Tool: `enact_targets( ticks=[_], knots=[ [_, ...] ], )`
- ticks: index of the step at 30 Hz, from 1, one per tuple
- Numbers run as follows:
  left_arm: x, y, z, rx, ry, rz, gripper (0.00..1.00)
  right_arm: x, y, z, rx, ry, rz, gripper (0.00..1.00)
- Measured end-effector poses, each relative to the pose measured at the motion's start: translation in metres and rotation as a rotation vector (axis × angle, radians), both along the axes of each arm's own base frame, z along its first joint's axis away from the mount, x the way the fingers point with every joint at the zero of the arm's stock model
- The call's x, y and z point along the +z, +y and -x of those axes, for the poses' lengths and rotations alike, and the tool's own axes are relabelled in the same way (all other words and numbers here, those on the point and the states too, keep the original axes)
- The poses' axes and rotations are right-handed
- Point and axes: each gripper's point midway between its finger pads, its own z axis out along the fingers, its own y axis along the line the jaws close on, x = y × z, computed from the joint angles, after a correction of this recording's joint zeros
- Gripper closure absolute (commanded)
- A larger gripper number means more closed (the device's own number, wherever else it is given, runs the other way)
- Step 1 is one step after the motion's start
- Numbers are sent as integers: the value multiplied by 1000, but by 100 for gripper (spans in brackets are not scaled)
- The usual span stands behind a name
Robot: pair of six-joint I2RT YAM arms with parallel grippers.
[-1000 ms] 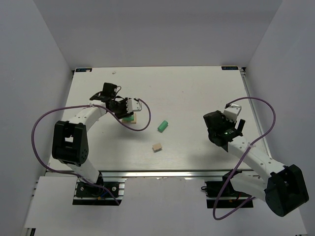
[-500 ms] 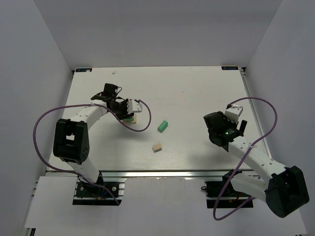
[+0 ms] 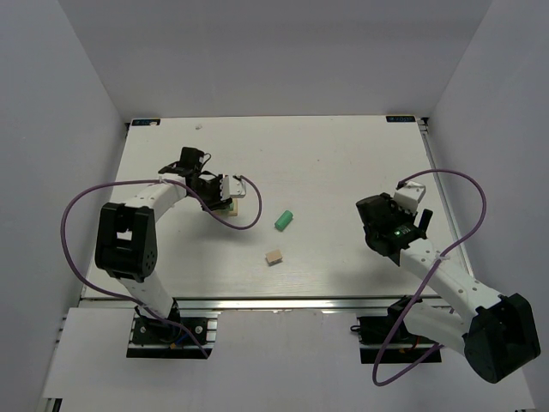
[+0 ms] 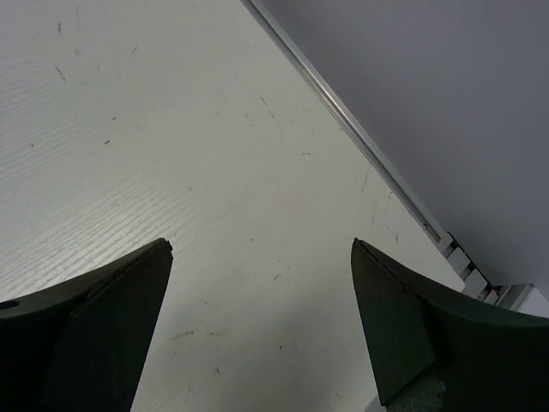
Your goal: Build the wood block tower
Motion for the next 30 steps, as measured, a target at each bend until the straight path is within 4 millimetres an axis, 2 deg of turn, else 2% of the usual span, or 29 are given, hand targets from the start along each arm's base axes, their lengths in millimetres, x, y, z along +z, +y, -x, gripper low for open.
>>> enact_targets(
  ticks=[30],
  knots=[
    [2, 0, -8, -6, -28, 34, 74, 2, -1, 2, 0, 13, 7, 11]
  ],
)
